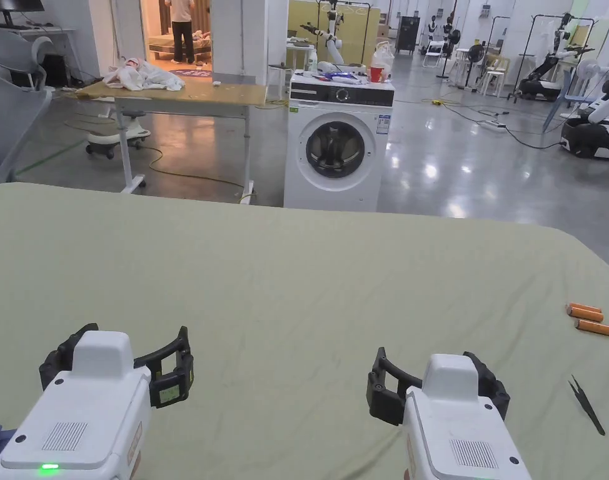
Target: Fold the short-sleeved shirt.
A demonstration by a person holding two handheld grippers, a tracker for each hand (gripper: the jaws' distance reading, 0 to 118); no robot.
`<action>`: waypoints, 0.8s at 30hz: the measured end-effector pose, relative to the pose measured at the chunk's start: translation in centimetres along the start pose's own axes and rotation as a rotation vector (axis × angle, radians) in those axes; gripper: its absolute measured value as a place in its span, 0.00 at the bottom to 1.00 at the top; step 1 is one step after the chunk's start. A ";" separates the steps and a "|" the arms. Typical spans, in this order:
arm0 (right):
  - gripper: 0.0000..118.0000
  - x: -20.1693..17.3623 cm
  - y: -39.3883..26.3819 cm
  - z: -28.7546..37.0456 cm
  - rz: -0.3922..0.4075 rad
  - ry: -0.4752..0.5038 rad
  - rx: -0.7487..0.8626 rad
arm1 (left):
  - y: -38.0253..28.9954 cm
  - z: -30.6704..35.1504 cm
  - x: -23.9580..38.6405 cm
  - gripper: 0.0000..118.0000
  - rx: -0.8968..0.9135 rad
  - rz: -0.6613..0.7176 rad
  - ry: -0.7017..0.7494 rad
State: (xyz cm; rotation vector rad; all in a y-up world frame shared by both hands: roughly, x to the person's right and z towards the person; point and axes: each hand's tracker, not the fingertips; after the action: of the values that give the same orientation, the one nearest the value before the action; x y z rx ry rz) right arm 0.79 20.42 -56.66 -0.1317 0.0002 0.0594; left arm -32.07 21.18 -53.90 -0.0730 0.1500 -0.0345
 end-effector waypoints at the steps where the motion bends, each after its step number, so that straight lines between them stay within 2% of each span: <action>1: 0.87 -0.1 0.0 -0.1 0.003 0.002 0.005 | 0.1 0.0 0.1 0.85 -0.009 -0.013 0.015; 4: 0.87 -0.3 0.1 -0.1 0.007 0.022 0.020 | 0.1 0.0 0.3 0.85 -0.024 -0.051 0.024; 7: 0.87 -0.2 0.4 -0.3 -0.052 0.059 0.005 | 0.1 0.0 0.3 0.85 -0.034 -0.050 0.012; 15: 0.87 -0.6 1.2 -0.9 -0.127 0.000 -0.085 | 0.2 0.3 -0.2 0.86 -0.017 0.015 0.015; 21: 0.87 0.1 1.7 -1.4 -0.218 0.013 -0.153 | 0.2 0.3 -0.4 0.88 -0.015 -0.004 0.015; 24: 0.86 -0.1 2.2 -1.5 -0.227 -0.021 -0.195 | 0.1 0.2 -0.3 0.88 -0.023 -0.027 0.024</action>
State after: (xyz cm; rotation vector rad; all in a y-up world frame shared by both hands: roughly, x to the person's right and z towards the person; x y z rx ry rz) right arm 0.57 22.45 -58.42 -0.3253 -0.0413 -0.1664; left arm -32.36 21.32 -53.65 -0.0978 0.1737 -0.0612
